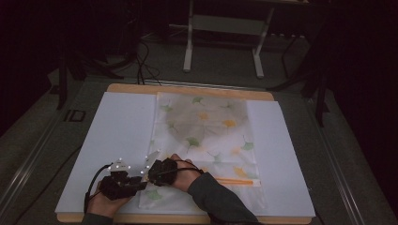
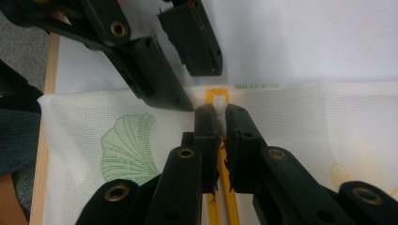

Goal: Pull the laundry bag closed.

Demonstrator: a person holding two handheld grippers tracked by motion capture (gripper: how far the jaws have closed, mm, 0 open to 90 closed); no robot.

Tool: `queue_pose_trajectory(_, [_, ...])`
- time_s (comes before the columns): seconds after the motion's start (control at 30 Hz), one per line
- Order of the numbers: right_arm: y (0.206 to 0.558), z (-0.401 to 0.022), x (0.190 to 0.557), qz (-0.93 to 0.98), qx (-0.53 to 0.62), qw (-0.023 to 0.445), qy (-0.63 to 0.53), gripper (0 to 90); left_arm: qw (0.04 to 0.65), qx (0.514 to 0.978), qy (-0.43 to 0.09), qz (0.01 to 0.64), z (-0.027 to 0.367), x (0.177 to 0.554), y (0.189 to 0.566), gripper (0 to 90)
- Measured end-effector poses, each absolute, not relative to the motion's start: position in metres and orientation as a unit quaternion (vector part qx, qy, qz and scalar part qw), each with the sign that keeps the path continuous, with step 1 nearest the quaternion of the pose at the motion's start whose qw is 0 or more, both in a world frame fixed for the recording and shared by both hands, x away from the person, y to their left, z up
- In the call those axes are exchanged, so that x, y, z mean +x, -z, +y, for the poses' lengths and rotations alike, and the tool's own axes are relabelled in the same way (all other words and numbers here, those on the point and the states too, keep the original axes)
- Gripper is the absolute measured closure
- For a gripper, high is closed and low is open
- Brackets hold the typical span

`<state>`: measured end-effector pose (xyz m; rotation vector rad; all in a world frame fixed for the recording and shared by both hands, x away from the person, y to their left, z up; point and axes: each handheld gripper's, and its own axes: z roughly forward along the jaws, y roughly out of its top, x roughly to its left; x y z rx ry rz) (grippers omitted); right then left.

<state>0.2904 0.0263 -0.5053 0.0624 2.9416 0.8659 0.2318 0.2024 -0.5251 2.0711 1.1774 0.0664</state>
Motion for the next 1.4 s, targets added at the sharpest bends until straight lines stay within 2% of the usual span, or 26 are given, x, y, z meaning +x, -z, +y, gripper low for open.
queue_pose_trajectory(0.33, [0.498,0.024,0.288,0.957,0.014,0.048,-0.284,84.1,0.370,0.811,-0.006,0.452,0.199,0.239,0.530,65.6])
queue_pose_trajectory(0.57, [0.497,0.021,0.288,0.957,0.013,0.049,-0.286,84.1,0.381,0.812,0.012,0.441,0.198,0.243,0.533,81.1])
queue_pose_trajectory(0.67, [0.500,0.019,0.289,0.958,0.013,0.047,-0.284,84.1,0.384,0.811,0.013,0.441,0.198,0.242,0.533,84.8])
queue_pose_trajectory(1.4, [0.510,0.014,0.292,0.958,0.017,0.035,-0.283,84.3,0.392,0.811,0.010,0.435,0.200,0.241,0.530,87.4])
